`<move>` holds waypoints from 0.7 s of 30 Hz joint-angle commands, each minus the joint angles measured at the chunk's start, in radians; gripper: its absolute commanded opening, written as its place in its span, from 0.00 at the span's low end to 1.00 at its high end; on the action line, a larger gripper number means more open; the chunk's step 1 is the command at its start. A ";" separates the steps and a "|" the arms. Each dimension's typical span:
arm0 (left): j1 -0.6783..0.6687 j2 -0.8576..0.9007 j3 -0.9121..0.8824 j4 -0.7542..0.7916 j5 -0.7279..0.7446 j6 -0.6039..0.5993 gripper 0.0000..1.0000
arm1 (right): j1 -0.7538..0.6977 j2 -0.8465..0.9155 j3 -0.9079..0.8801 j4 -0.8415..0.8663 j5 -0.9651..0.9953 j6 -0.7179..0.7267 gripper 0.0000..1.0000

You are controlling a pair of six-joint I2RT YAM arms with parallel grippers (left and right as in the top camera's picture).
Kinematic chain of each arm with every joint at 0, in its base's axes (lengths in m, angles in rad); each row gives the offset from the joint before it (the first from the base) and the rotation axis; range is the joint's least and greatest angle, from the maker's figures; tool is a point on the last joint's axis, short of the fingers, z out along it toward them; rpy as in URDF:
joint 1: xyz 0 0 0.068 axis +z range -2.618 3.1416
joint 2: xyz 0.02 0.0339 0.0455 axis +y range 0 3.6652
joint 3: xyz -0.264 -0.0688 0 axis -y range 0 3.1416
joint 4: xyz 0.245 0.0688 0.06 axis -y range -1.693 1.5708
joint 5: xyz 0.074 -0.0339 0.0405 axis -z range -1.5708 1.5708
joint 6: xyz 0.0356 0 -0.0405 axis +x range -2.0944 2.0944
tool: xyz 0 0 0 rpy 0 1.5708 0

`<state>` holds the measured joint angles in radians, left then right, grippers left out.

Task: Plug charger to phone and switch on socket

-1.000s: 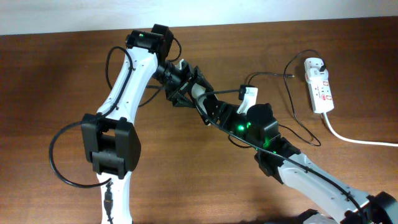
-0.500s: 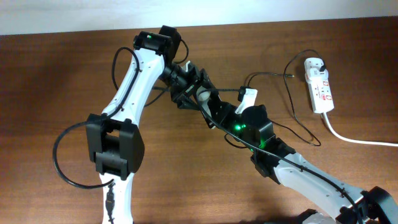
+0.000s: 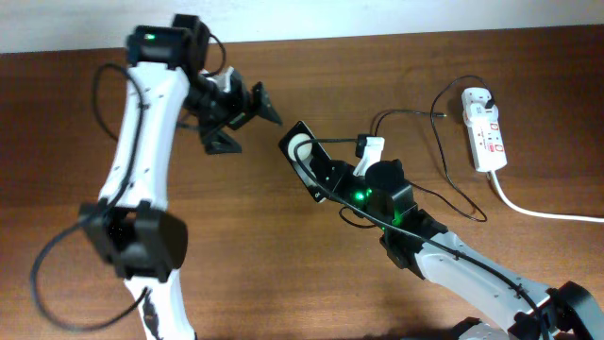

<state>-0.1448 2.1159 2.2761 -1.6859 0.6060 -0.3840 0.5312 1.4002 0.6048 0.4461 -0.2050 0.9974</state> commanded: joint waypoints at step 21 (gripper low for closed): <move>0.043 -0.900 -1.545 1.281 0.237 -0.865 0.99 | -0.097 -0.002 0.009 -0.003 -0.441 0.435 0.04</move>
<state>-0.1043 1.1782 0.7345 -0.4782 0.7605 -1.1091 0.4103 1.4075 0.6041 0.4446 -0.6556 1.3411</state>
